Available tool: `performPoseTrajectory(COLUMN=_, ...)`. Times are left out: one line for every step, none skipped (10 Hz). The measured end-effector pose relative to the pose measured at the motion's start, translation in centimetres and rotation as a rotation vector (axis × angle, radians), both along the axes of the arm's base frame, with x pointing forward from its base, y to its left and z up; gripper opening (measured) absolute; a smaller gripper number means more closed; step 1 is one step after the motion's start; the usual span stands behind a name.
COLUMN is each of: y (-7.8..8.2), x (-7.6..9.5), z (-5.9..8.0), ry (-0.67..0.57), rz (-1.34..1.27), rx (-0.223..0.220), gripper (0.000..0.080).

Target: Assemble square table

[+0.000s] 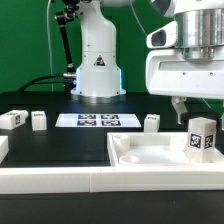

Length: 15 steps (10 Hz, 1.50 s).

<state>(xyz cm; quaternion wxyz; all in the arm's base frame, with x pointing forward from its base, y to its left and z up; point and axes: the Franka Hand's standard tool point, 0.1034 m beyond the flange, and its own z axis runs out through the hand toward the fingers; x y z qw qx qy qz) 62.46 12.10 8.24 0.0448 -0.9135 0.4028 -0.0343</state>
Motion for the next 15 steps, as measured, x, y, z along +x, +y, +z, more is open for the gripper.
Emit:
performPoseTrajectory(y=0.05, x=0.01, z=0.01, ry=-0.007, rz=0.108, rx=-0.012, gripper=0.0636)
performPoseTrajectory(y=0.16, x=0.01, z=0.01, ry=-0.014, rz=0.226, rx=-0.023, gripper=0.0636)
performPoseTrajectory(y=0.23, x=-0.01, z=0.01, ry=-0.02, rz=0.329, rx=-0.033, gripper=0.0647)
performPoseTrajectory(y=0.26, x=-0.02, z=0.0, ry=-0.023, rz=0.401, rx=-0.04, gripper=0.0647)
performPoseTrajectory(y=0.3, x=-0.05, z=-0.01, ry=-0.028, rz=0.52, rx=-0.053, gripper=0.0648)
performPoseTrajectory(y=0.44, x=-0.08, z=-0.03, ry=-0.032, rz=0.606, rx=-0.064, gripper=0.0648)
performPoseTrajectory(y=0.78, x=-0.18, z=-0.08, ry=-0.035, rz=0.668, rx=-0.069, gripper=0.0648)
performPoseTrajectory(y=0.97, x=-0.24, z=-0.11, ry=-0.038, rz=0.758, rx=-0.081, gripper=0.0648)
performPoseTrajectory(y=0.95, x=-0.24, z=-0.11, ry=-0.04, rz=0.831, rx=-0.092, gripper=0.0648)
performPoseTrajectory(y=0.92, x=-0.24, z=-0.11, ry=-0.043, rz=0.887, rx=-0.098, gripper=0.0648)
performPoseTrajectory(y=0.87, x=-0.23, z=-0.11, ry=-0.046, rz=0.97, rx=-0.108, gripper=0.0648)
performPoseTrajectory(y=0.77, x=-0.21, z=-0.11, ry=-0.048, rz=1.032, rx=-0.117, gripper=0.0648)
performPoseTrajectory(y=0.6, x=-0.17, z=-0.11, ry=-0.049, rz=1.097, rx=-0.128, gripper=0.0648)
performPoseTrajectory(y=0.43, x=-0.14, z=-0.11, ry=-0.05, rz=1.153, rx=-0.135, gripper=0.0648)
performPoseTrajectory(y=0.37, x=-0.13, z=-0.11, ry=-0.05, rz=1.174, rx=-0.138, gripper=0.0648)
